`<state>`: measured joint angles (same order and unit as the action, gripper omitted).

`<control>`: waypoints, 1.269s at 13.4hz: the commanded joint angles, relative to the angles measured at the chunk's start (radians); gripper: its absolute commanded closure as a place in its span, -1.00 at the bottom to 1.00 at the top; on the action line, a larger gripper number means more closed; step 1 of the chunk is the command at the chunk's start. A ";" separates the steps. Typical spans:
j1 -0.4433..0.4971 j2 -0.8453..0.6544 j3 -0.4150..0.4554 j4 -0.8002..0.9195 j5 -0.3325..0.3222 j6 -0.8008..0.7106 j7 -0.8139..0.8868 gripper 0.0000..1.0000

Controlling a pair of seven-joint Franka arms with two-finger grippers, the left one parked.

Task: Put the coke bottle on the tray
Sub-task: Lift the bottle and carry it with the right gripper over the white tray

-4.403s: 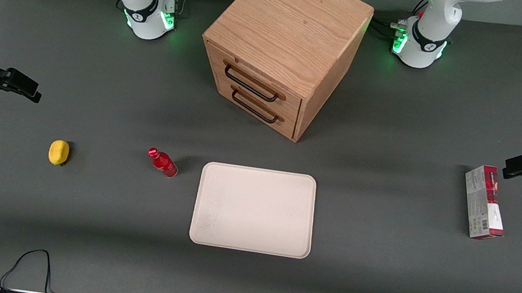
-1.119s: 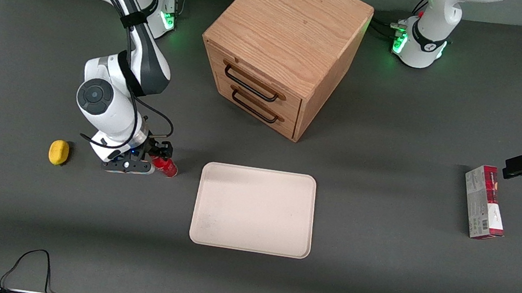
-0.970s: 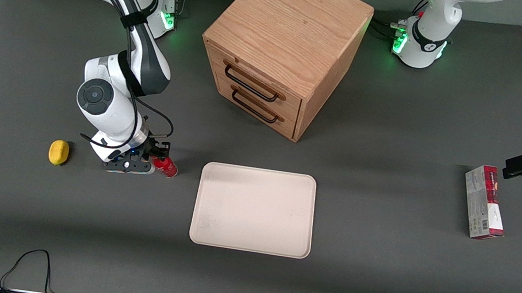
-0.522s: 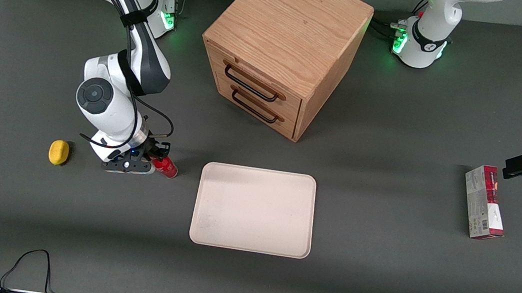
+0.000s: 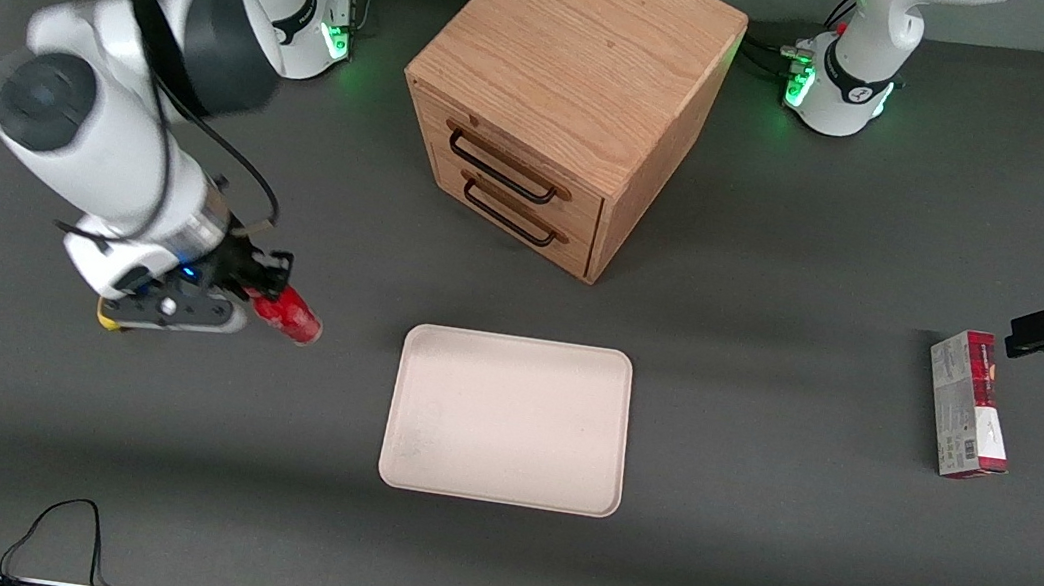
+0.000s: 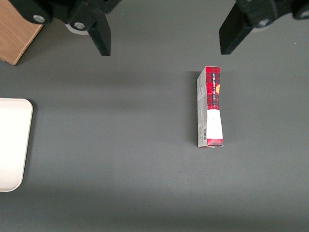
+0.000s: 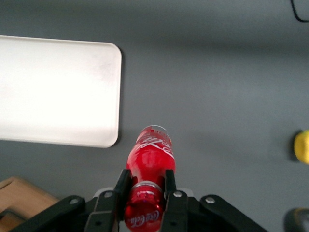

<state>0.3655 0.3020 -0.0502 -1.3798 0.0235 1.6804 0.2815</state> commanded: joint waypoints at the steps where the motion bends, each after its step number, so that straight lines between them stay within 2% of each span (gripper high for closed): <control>1: 0.001 0.016 -0.011 0.183 0.050 -0.172 -0.025 0.81; 4: 0.003 0.025 -0.005 0.211 0.047 -0.176 -0.025 0.81; 6: 0.010 0.119 0.001 0.356 0.047 -0.182 -0.024 0.81; 9: 0.012 0.268 0.067 0.534 0.036 -0.171 -0.022 0.92; 11: 0.065 0.333 0.066 0.603 0.007 -0.134 -0.022 1.00; 13: 0.117 0.365 0.066 0.622 -0.034 -0.094 -0.022 1.00; 17: 0.124 0.390 0.066 0.622 -0.034 -0.038 -0.024 1.00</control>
<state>0.4950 0.6614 0.0188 -0.8150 0.0034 1.6316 0.2722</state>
